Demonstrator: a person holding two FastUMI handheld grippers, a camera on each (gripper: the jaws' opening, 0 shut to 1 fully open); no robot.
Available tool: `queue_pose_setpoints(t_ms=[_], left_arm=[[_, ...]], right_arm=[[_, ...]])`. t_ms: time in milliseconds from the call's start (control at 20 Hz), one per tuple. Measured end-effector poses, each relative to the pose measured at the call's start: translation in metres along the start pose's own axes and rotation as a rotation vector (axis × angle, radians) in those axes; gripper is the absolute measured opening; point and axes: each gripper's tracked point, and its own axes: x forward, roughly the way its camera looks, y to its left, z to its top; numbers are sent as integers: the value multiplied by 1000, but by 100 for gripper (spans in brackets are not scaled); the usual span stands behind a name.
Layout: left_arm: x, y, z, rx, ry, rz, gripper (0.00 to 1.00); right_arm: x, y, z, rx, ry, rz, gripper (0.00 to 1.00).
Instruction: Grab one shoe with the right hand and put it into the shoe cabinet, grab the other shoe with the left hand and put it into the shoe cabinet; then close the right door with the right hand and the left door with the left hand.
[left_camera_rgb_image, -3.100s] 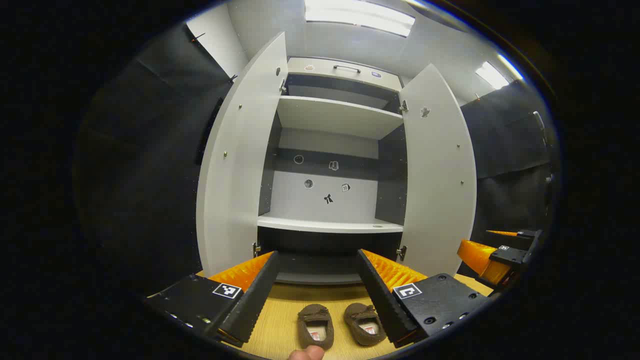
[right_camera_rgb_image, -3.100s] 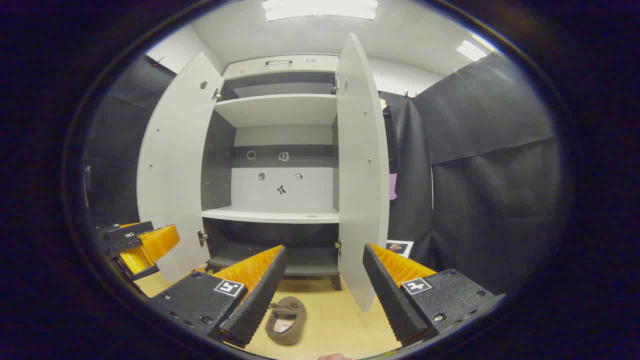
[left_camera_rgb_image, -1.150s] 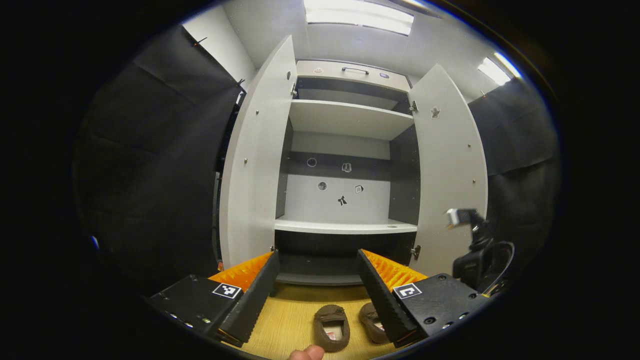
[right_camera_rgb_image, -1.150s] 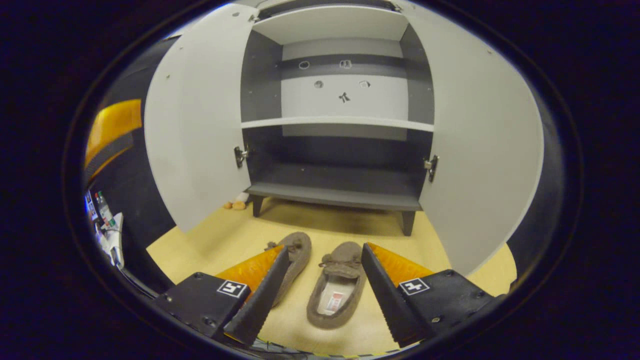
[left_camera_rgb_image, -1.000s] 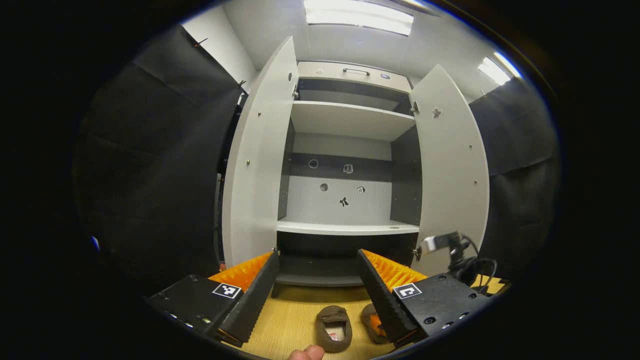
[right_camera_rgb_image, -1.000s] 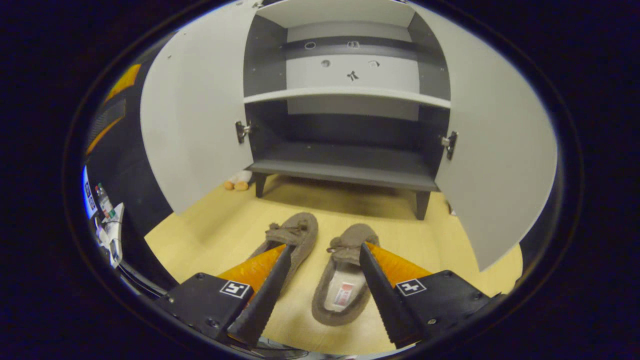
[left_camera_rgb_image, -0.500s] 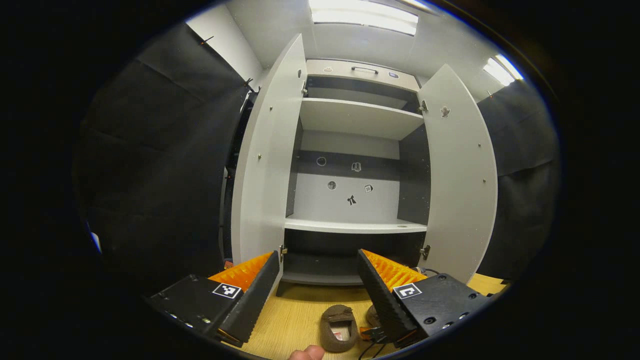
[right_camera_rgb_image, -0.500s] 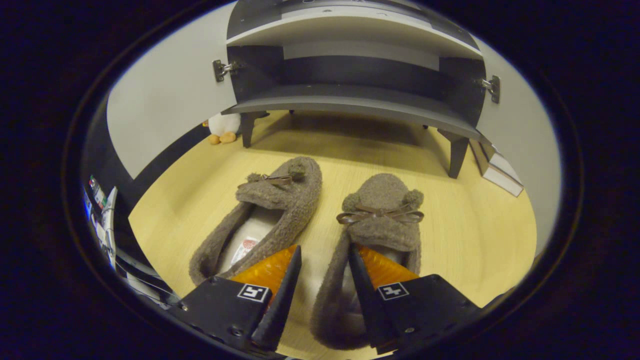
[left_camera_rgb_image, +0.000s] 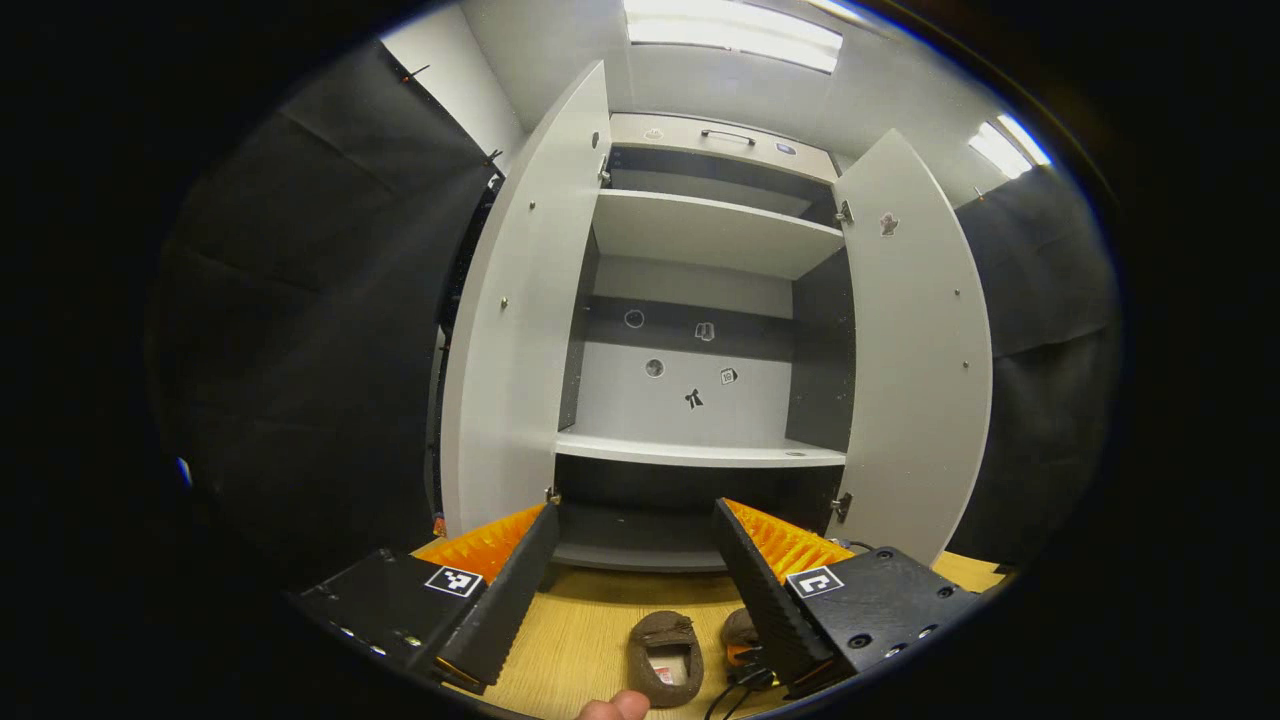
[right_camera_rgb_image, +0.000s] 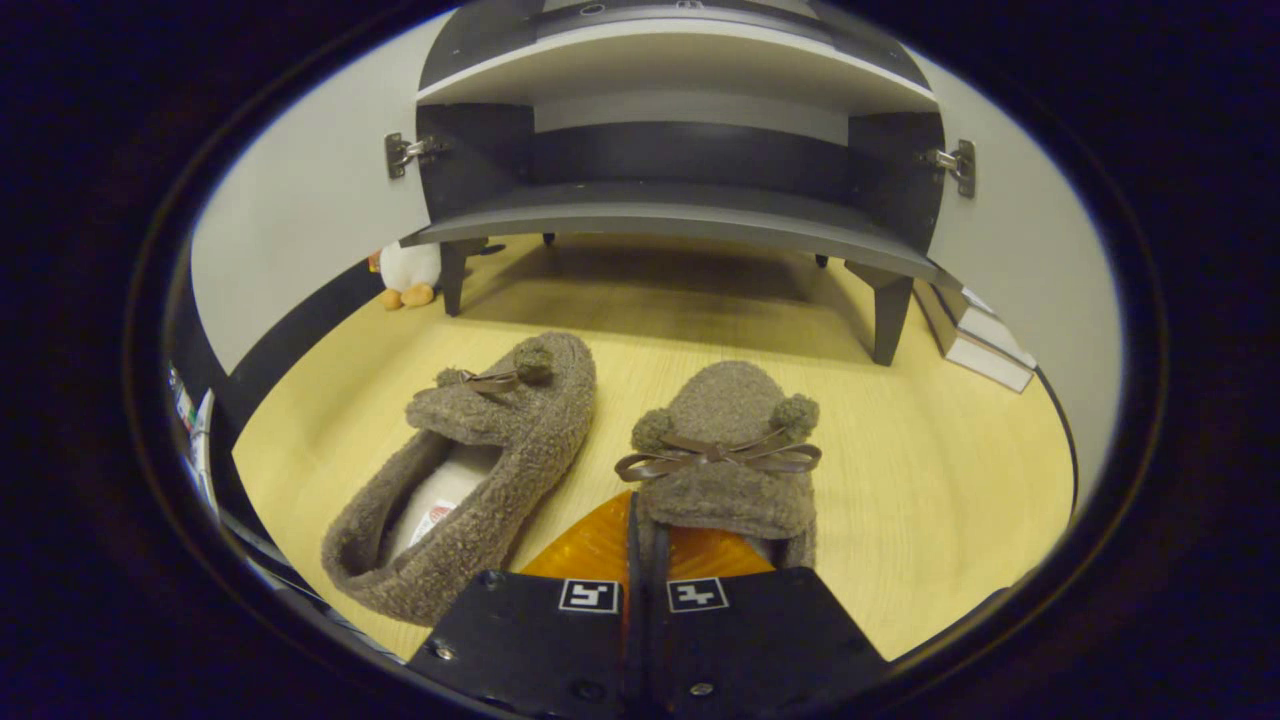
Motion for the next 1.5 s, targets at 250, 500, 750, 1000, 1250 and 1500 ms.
queue_pose_setpoints(t_ms=[250,500,750,1000,1250,1500], left_arm=[[0,-1,-1,-7,-2,0,95],[-1,-3,-6,-11,11,-6,94],[-4,-9,-12,-15,25,-25,94],[-7,-8,-11,8,5,-27,94],[-12,-7,-13,20,8,-25,94],[-22,4,-14,30,5,0,94]], right_arm=[[-30,-11,17,-55,-128,-24,4],[-85,-22,68,-9,-278,-26,4],[-165,-35,178,-9,-506,-13,4],[-197,-47,288,-61,-568,-26,4],[-163,-65,388,-161,-546,-128,4],[-100,-80,440,-195,-393,-220,4]])
